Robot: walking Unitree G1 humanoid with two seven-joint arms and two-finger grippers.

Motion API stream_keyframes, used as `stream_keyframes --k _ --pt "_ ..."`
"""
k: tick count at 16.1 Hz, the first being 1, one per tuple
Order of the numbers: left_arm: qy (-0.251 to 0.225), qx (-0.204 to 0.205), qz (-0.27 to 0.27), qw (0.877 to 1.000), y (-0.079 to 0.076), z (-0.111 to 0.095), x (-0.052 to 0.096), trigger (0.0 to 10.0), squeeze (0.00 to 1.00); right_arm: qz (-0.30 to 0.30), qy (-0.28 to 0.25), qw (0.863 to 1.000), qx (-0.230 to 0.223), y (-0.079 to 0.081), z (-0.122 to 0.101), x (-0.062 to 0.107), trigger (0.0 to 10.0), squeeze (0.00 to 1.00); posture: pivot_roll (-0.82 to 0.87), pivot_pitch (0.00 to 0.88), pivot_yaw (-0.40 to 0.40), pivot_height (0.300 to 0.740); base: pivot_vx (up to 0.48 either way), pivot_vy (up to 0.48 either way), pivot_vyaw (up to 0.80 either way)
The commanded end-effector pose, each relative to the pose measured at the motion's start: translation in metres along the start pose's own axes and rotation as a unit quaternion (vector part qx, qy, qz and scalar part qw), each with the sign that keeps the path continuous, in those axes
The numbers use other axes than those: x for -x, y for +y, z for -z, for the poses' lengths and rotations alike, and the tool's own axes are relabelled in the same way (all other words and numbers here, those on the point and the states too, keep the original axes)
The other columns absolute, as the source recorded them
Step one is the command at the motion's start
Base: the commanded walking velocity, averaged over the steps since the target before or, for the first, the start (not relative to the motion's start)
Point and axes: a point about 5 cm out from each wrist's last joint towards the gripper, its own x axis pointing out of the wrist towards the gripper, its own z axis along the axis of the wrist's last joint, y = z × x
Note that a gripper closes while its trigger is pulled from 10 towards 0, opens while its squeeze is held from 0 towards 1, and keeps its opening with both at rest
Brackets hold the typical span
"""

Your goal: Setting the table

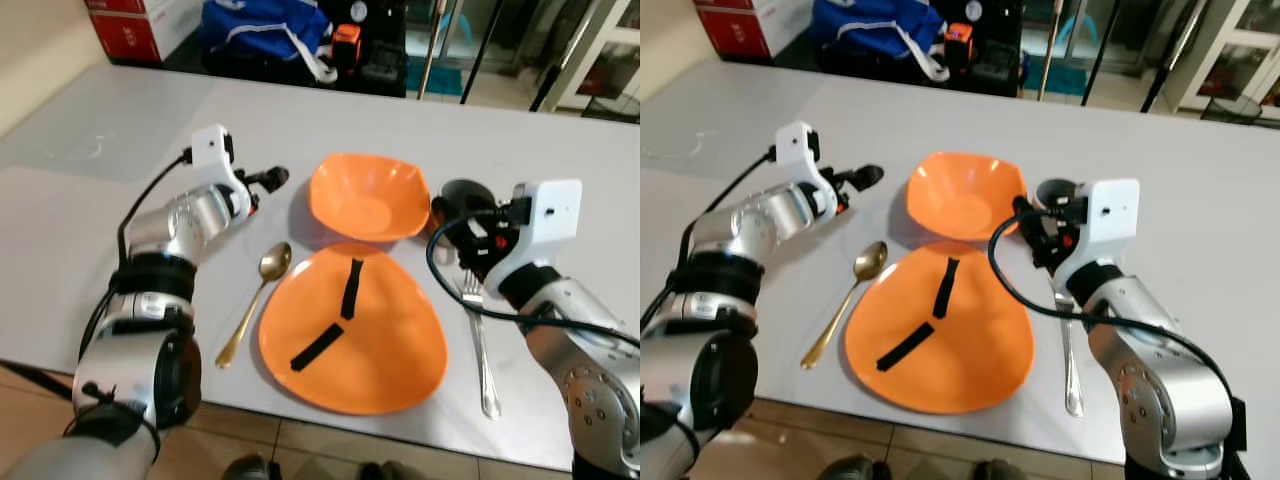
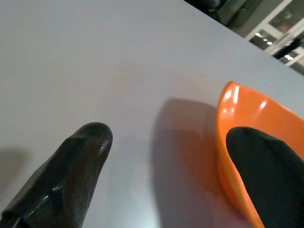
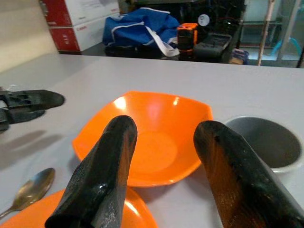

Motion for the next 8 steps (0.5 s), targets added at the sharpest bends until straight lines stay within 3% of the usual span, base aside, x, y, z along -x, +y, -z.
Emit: stream_keyframes --k 1,4,8 --pt "0.008 0.01 0.02 1.0 -0.007 -0.002 -0.003 10.0 0.0 -0.007 0.002 1.0 0.002 0.003 -0.001 0.003 10.0 0.0 -0.01 0.062 0.032 0.74 0.0 0.0 0.0" --pt "0.02 0.052 0.057 0.997 -0.019 0.002 -0.012 10.0 0.0 -0.007 0.005 1.0 -0.001 0.003 0.001 0.005 10.0 0.0 -0.02 0.066 0.039 0.74 0.0 0.0 0.0" --pt "0.052 0.055 0.092 0.993 -0.036 0.017 -0.02 10.0 0.0 -0.008 0.01 1.0 0.003 0.004 0.004 0.007 10.0 0.0 -0.03 0.069 0.047 0.74 0.0 0.0 0.0"
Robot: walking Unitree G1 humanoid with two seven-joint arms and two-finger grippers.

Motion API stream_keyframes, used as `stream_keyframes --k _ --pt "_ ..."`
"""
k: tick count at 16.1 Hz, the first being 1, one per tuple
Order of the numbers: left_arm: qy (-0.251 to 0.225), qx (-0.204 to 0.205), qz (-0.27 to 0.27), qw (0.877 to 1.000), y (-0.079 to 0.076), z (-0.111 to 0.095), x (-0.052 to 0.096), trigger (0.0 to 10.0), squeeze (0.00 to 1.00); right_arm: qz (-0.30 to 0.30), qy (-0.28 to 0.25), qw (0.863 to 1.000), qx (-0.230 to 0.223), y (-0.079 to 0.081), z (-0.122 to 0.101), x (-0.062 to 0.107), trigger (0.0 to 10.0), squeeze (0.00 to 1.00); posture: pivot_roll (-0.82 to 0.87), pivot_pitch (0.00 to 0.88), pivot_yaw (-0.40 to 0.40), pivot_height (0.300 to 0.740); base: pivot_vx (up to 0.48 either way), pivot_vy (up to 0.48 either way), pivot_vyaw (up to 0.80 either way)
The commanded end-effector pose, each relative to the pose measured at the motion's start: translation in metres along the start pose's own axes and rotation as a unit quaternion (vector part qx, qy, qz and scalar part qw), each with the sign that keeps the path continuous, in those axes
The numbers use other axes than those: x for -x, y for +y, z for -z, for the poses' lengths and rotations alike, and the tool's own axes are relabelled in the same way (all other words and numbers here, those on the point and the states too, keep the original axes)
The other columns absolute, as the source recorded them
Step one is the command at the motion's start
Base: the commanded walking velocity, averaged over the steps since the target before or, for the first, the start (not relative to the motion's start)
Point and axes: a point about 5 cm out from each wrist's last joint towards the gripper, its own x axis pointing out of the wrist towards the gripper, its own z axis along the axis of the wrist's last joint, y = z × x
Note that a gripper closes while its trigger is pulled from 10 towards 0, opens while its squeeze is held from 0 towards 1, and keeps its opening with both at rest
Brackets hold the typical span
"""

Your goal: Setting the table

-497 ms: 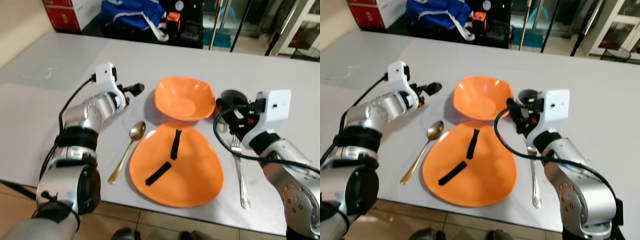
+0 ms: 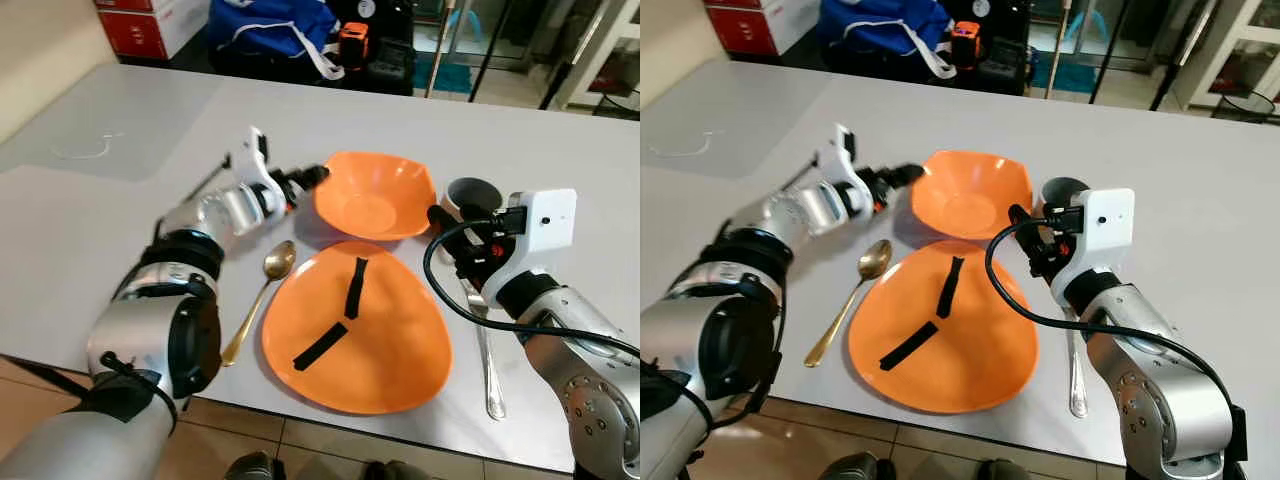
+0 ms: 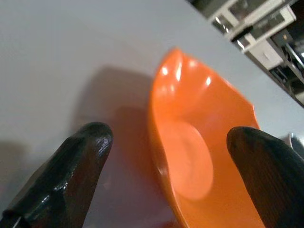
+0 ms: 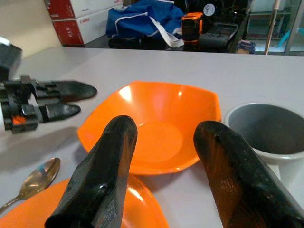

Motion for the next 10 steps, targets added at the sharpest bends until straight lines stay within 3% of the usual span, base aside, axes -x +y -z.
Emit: stream_keyframes --k 1,7,8,9,10 --pt "0.012 -0.003 0.014 1.0 -0.007 0.003 -0.003 10.0 0.0 -0.006 -0.004 1.0 0.006 0.003 -0.002 0.004 10.0 0.0 -0.03 0.068 0.048 0.74 0.0 0.0 0.0" --pt "0.028 0.003 -0.007 1.0 -0.006 0.016 -0.009 10.0 0.0 -0.009 -0.005 1.0 0.005 0.007 -0.002 0.004 10.0 0.0 -0.05 0.058 0.061 0.74 0.0 0.0 0.0" --pt "0.027 0.005 -0.011 1.0 -0.006 0.016 -0.009 8.0 0.0 -0.009 -0.004 1.0 0.005 0.007 -0.001 0.005 10.0 0.0 -0.05 0.054 0.062 0.74 0.0 0.0 0.0" --pt "0.027 0.007 -0.016 0.999 -0.005 0.017 -0.009 1.5 0.0 -0.009 -0.004 1.0 0.006 0.007 -0.001 0.005 10.0 0.0 -0.05 0.053 0.063 0.74 0.0 0.0 0.0" --pt "0.029 0.011 -0.017 0.999 -0.004 0.019 -0.009 0.0 0.0 -0.009 -0.004 1.0 0.005 0.007 -0.001 0.005 10.0 0.0 -0.05 0.052 0.063 0.74 0.0 0.0 0.0"
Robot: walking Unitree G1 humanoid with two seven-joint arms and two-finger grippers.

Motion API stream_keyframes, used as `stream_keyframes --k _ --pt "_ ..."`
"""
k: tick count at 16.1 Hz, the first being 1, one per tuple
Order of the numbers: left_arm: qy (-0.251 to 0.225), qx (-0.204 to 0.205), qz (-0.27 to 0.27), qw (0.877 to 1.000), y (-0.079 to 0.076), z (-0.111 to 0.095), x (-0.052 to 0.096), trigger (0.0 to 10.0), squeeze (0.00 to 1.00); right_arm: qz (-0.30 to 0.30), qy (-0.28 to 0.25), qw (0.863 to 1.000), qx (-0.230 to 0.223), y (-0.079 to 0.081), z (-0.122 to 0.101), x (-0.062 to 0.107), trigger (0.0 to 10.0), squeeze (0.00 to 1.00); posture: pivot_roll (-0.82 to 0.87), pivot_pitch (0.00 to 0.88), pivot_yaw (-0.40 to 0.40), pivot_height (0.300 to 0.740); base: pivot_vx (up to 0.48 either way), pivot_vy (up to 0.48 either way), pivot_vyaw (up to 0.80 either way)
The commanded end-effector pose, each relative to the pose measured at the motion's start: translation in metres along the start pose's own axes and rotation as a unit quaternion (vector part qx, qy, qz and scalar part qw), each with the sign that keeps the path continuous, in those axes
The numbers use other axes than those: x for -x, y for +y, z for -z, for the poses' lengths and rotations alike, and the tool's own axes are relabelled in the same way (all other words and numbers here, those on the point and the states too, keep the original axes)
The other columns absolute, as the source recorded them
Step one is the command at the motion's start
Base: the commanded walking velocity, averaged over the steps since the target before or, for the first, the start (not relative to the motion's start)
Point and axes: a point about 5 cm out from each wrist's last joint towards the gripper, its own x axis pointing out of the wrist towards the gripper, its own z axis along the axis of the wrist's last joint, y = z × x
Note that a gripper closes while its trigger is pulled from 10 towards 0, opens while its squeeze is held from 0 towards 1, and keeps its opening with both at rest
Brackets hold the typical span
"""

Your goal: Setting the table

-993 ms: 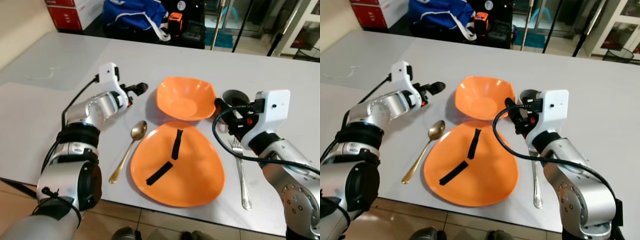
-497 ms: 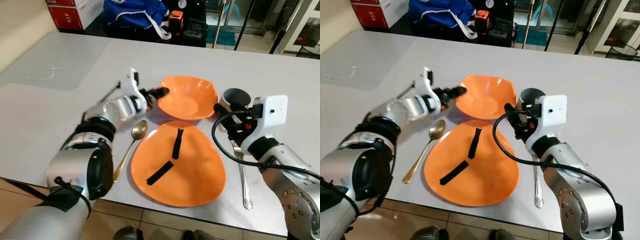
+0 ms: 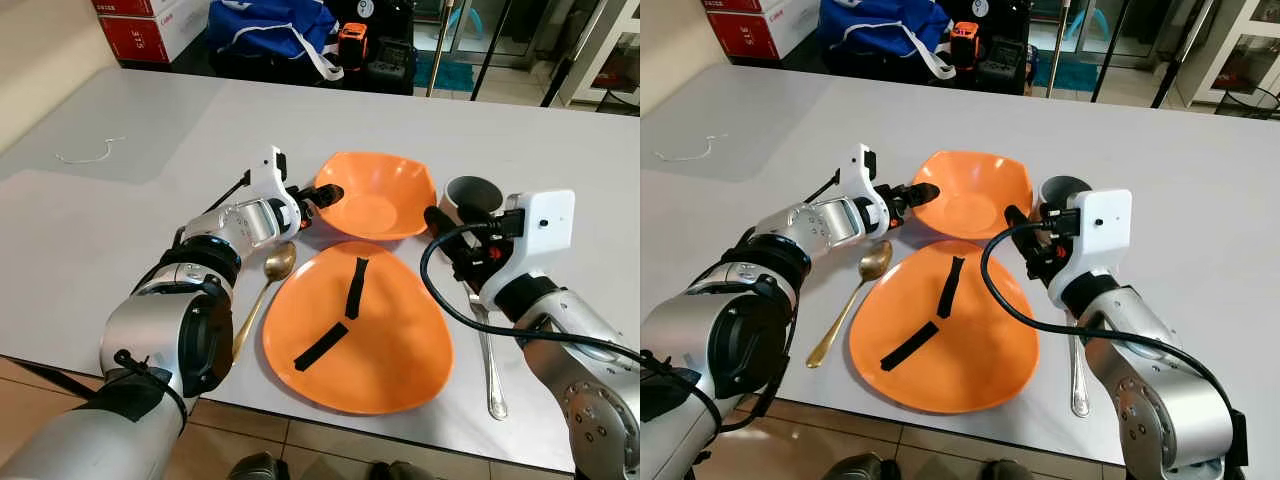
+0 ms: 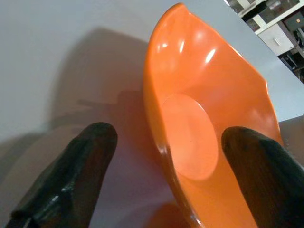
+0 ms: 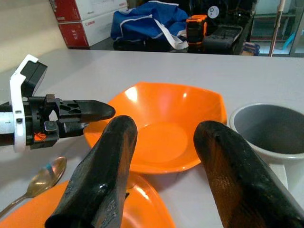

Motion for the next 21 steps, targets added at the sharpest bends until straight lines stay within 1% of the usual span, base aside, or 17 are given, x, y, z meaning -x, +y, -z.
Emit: stream_keyframes --k 1,6,11,21 --pt "0.001 0.01 -0.001 1.0 -0.002 0.0 -0.001 0.0 0.0 -0.004 -0.002 1.0 0.001 0.003 -0.001 0.002 10.0 0.0 -0.05 0.05 0.064 0.74 0.0 0.0 0.0" --pt "0.01 0.026 0.006 1.0 -0.006 0.007 -0.004 0.0 0.0 -0.007 0.0 1.0 0.001 0.004 0.0 0.001 10.0 0.0 -0.05 0.048 0.066 0.74 0.0 0.0 0.0" --pt "0.021 0.03 0.013 0.999 -0.009 0.013 -0.006 0.0 0.0 -0.008 0.002 1.0 0.003 0.005 0.0 0.0 10.0 0.0 -0.05 0.048 0.067 0.74 0.0 0.0 0.0" --pt "0.023 0.05 0.023 0.998 -0.011 0.015 -0.007 0.0 0.0 -0.007 0.002 1.0 0.006 0.005 0.0 -0.001 10.0 0.0 -0.06 0.047 0.066 0.74 0.0 0.0 0.0"
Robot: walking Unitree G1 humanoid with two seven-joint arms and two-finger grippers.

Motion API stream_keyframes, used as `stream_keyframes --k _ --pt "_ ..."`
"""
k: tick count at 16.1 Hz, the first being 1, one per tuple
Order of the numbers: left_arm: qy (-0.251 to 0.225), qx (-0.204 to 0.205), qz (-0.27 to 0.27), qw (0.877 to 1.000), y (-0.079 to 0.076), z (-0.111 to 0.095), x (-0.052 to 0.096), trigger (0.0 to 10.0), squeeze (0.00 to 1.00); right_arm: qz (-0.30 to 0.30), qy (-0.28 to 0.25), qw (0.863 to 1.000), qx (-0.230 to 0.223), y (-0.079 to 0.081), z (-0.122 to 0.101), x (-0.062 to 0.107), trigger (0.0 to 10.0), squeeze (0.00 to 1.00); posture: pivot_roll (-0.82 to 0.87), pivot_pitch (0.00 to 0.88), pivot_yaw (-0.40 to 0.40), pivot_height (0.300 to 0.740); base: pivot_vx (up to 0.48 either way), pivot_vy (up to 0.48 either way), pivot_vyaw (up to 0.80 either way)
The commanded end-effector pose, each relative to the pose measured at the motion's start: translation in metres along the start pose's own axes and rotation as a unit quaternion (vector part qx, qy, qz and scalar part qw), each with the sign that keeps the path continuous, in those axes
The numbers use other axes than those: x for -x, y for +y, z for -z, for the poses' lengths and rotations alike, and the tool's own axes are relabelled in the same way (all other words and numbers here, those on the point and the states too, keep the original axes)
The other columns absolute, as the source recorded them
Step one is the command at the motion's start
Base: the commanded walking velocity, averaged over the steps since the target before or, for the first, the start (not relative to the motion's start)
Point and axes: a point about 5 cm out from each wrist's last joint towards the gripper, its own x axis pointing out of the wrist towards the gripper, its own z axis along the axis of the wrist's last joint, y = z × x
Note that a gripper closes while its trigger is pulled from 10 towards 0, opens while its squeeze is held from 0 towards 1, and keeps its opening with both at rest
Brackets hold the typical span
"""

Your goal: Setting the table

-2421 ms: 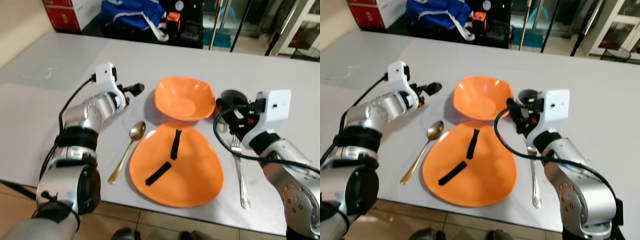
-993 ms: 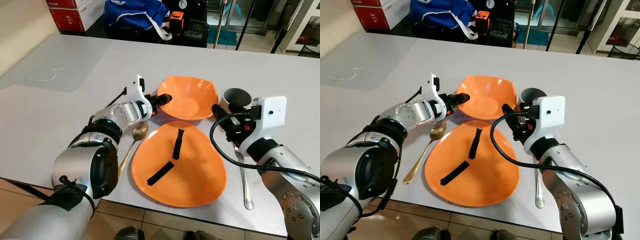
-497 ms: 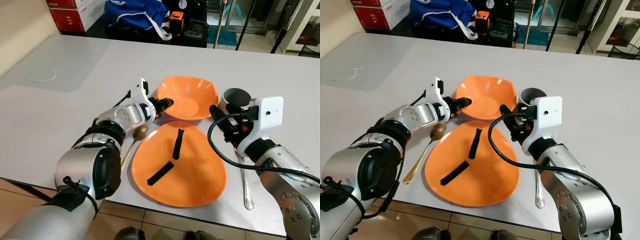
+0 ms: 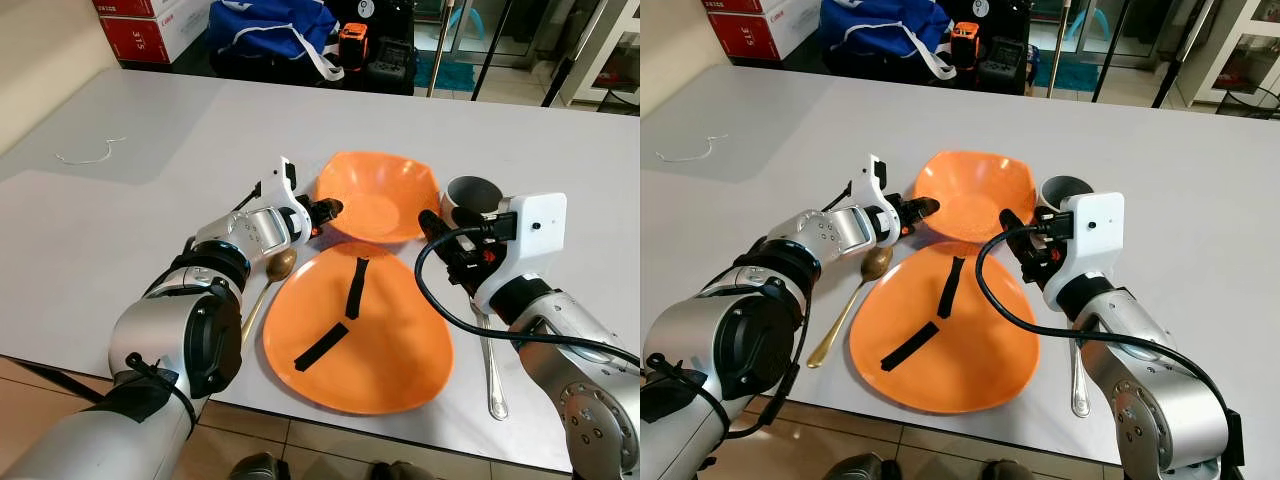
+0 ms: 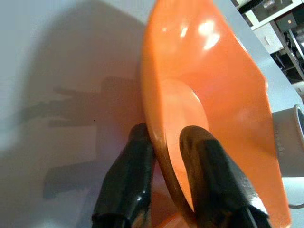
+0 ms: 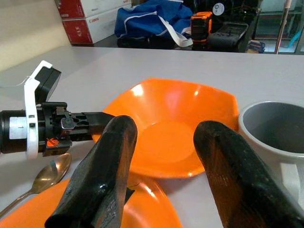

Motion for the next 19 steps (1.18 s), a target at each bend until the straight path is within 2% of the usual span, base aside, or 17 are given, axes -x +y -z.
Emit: stream_keyframes --k 1,4,7,9,12,13,14,15,16,17,19 --pt "0.003 0.011 0.01 1.0 -0.004 0.001 -0.001 0.0 0.0 0.0 -0.002 1.0 0.005 0.001 -0.002 0.0 10.0 0.0 -0.06 0.048 0.066 0.74 0.0 0.0 0.0" --pt "-0.013 0.036 0.01 0.999 -0.002 -0.002 0.0 0.0 0.0 0.001 -0.003 1.0 0.006 0.001 -0.002 0.0 10.0 0.0 -0.06 0.047 0.067 0.74 0.0 0.0 0.0" --pt "-0.07 0.049 -0.008 0.996 0.003 -0.02 0.006 0.0 0.0 0.007 -0.02 1.0 0.01 0.0 -0.007 0.0 10.0 0.0 -0.06 0.047 0.069 0.74 0.0 0.0 0.0" --pt "-0.131 0.052 0.025 0.99 -0.001 -0.046 0.015 0.0 0.0 0.017 -0.053 0.998 0.0 -0.003 -0.016 -0.002 10.0 0.0 -0.05 0.049 0.065 0.74 0.0 0.0 0.0" --pt "-0.157 0.032 0.036 0.986 0.0 -0.062 0.024 0.0 0.0 0.017 -0.078 0.997 -0.01 -0.003 -0.023 -0.006 10.0 0.0 -0.04 0.049 0.054 0.74 0.0 0.0 0.0" --pt "-0.168 0.029 0.075 0.982 -0.004 -0.069 0.029 0.0 0.0 0.021 -0.088 0.996 -0.024 -0.004 -0.025 -0.009 10.0 0.0 -0.04 0.048 0.056 0.74 0.0 0.0 0.0" --pt "-0.17 0.022 0.099 0.98 -0.008 -0.071 0.031 0.0 0.0 0.022 -0.09 0.995 -0.035 -0.004 -0.025 -0.01 10.0 1.0 -0.04 0.048 0.056 0.74 0.0 0.0 0.0" --pt "-0.159 -0.009 0.177 0.971 -0.022 -0.069 0.035 0.0 0.0 0.022 -0.087 0.994 -0.065 -0.004 -0.023 -0.016 10.0 1.0 -0.03 0.045 0.044 0.74 0.0 0.0 0.0" --pt "-0.148 -0.042 0.225 0.962 -0.032 -0.06 0.041 0.0 0.0 0.019 -0.077 0.993 -0.087 -0.003 -0.02 -0.021 10.0 1.0 -0.02 0.047 0.033 0.74 0.0 0.0 0.0" --pt "-0.146 -0.067 0.249 0.955 -0.037 -0.051 0.049 0.0 0.0 0.018 -0.072 0.992 -0.1 -0.002 -0.019 -0.024 10.0 1.0 -0.02 0.047 0.033 0.74 0.0 0.0 0.0" --pt "-0.152 -0.087 0.259 0.95 -0.039 -0.044 0.059 0.0 0.0 0.02 -0.073 0.991 -0.11 -0.003 -0.02 -0.026 10.0 1.0 -0.01 0.049 0.024 0.74 0.0 0.0 0.0"
